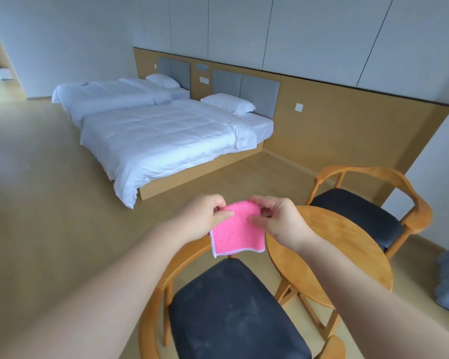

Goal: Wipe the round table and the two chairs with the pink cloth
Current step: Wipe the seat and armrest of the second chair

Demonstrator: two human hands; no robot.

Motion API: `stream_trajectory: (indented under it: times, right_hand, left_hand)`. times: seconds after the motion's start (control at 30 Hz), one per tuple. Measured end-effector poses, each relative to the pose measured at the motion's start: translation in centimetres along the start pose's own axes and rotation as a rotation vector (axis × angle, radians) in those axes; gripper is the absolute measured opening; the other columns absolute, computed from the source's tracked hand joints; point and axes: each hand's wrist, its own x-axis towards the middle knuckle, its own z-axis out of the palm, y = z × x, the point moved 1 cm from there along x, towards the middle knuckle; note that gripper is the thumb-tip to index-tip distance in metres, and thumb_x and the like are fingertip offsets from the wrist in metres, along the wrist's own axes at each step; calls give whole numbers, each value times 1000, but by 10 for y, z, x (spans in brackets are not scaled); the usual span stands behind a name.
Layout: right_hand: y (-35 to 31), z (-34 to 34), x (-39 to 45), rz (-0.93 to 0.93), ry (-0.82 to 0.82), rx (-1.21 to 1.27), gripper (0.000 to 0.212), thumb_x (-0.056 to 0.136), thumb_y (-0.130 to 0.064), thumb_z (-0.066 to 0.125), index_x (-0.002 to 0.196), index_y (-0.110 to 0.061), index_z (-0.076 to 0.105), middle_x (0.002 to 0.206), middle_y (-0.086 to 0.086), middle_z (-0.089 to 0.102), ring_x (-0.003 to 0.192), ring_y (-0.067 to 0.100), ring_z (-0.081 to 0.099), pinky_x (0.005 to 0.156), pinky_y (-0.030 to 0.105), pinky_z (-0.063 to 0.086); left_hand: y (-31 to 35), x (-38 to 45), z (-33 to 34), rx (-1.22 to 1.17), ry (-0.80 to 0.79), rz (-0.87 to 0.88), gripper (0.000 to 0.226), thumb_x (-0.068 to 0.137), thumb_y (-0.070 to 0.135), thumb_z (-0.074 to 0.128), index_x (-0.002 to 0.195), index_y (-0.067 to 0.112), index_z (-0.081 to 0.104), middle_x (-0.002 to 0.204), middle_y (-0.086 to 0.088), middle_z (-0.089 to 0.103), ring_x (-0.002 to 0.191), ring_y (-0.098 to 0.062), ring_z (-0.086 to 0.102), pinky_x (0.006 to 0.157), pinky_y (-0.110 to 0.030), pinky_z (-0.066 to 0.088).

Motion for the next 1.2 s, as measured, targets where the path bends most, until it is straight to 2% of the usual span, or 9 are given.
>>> stream_trajectory:
  times: [0.23, 0.37, 0.43, 0.5, 0.63, 0.83, 0.97, 1.13, 1.2]
  right_hand:
    - [-38, 38, 46, 101, 283, -277, 41, 84, 0, 64, 121, -16, 65, 90, -10, 62, 77, -1, 54, 70, 15, 47]
    - [-66, 44, 46, 194, 406, -442, 46, 85, -4, 63, 129, -19, 60, 99, -7, 61, 84, 2, 54, 71, 11, 41]
    - [-76, 46, 34, 260, 465, -487, 48, 86, -6, 63, 132, -19, 57, 102, -6, 62, 87, 9, 56, 75, 20, 47]
    - [-85, 48, 16, 341, 512, -530, 49, 87, -6, 63, 133, -19, 56, 105, -4, 63, 91, 14, 57, 78, 27, 50]
    - [-100, 59, -31, 472, 574, -587, 50, 87, -6, 62, 134, -18, 55, 112, -4, 62, 97, 14, 56, 81, 27, 50]
    - [-130, 99, -102, 550, 547, -708, 52, 85, -6, 61, 135, -18, 53, 104, -7, 53, 97, 15, 54, 82, 26, 49]
    - [-159, 152, -150, 533, 579, -712, 44, 84, -7, 63, 127, -15, 59, 102, 0, 60, 93, 19, 56, 82, 31, 50]
    - [-191, 232, -203, 577, 576, -639, 33, 82, -5, 60, 112, -14, 66, 96, 4, 62, 89, 21, 57, 78, 35, 52]
    - [-200, 256, -214, 598, 557, -618, 27, 82, -4, 59, 106, -14, 67, 93, 1, 62, 88, 20, 57, 77, 34, 52]
  left_hand:
    - [-67, 76, -28, -301, -89, 101, 23, 78, 44, 72, 75, 25, 60, 75, -1, 67, 68, -22, 66, 65, -43, 57]
    - [-72, 100, -41, -360, -202, 251, 15, 77, 35, 75, 77, 29, 61, 82, 10, 66, 71, -9, 65, 62, -30, 53]
    - [-65, 104, -43, -382, -246, 341, 16, 77, 31, 76, 79, 31, 61, 85, 12, 65, 75, -1, 61, 63, -19, 44]
    - [-55, 96, -40, -414, -305, 410, 18, 76, 24, 77, 81, 30, 61, 87, 12, 65, 69, 1, 58, 63, -20, 43]
    - [-40, 59, -29, -410, -452, 474, 27, 75, 15, 77, 90, 30, 62, 90, 11, 65, 72, -13, 64, 71, -36, 57]
    - [-42, -8, -40, -368, -470, 578, 29, 76, 14, 77, 96, 31, 64, 85, 15, 67, 74, -3, 65, 68, -23, 56]
    - [-69, -76, -56, -362, -458, 586, 25, 76, 13, 75, 90, 32, 68, 76, 16, 67, 68, 6, 61, 61, -11, 47]
    - [-114, -160, -68, -359, -518, 566, 23, 79, 15, 71, 84, 37, 68, 80, 13, 69, 78, -6, 65, 73, -29, 55]
    - [-130, -183, -74, -315, -552, 581, 20, 80, 19, 71, 83, 38, 68, 78, 18, 67, 77, -1, 63, 69, -27, 52]
